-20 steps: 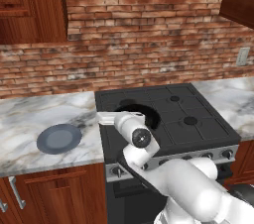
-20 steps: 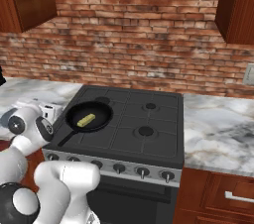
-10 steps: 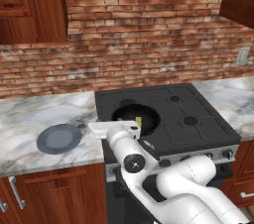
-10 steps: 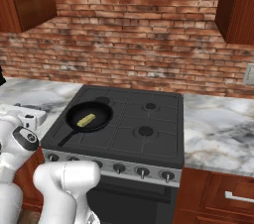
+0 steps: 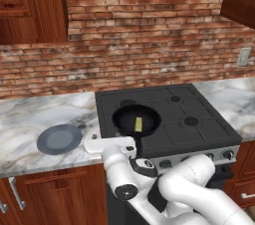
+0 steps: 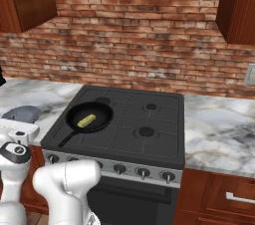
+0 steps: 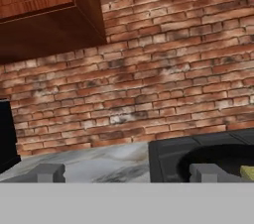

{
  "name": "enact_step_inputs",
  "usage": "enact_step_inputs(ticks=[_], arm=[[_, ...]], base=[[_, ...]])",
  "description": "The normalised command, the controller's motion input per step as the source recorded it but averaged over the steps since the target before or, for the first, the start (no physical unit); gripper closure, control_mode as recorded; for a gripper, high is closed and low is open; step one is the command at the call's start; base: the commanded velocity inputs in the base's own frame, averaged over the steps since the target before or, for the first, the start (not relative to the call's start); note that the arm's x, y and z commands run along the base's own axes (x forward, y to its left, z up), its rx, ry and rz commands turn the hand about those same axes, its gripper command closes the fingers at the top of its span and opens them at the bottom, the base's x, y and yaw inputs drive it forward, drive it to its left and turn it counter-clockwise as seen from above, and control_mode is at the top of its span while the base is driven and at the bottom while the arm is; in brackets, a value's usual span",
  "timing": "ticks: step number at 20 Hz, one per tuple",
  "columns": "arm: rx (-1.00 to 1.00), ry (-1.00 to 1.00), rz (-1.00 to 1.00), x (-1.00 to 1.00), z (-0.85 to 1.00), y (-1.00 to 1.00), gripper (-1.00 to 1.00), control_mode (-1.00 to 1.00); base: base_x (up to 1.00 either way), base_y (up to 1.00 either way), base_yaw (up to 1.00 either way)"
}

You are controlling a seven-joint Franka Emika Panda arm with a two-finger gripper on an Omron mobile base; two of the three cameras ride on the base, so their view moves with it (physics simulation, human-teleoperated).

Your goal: Pick up the butter stick and place it in the pan. Then turn on the burner for the pan.

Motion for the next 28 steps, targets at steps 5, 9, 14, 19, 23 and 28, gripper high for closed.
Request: enact_step_inputs(ticks=[5,9,14,19,23,28], arm=[[-0.01,-0.12,0.00,-0.01,-0.64,-0.01,-1.00,-1.00],[0.00,-0.11,0.00,0.00,-0.66,-0.07,-1.00,-1.00],[0.00,-0.05,-0.03,0.00,-0.52,0.00,-1.00,-1.00],[0.00,-0.04,-0.03,0.00,-0.40,-0.04,-1.00,-1.00],[0.00,-0.05,0.00,0.00,-0.42,-0.14,-1.00,-1.00],[0.00,-0.05,0.00,0.00,-0.48,-0.17,-1.00,-1.00]], base=[[0.00,0.00,0.00],[0.00,0.00,0.00],[0.00,0.00,0.00],[0.00,0.00,0.00],[0.00,0.00,0.00],[0.00,0.00,0.00]])
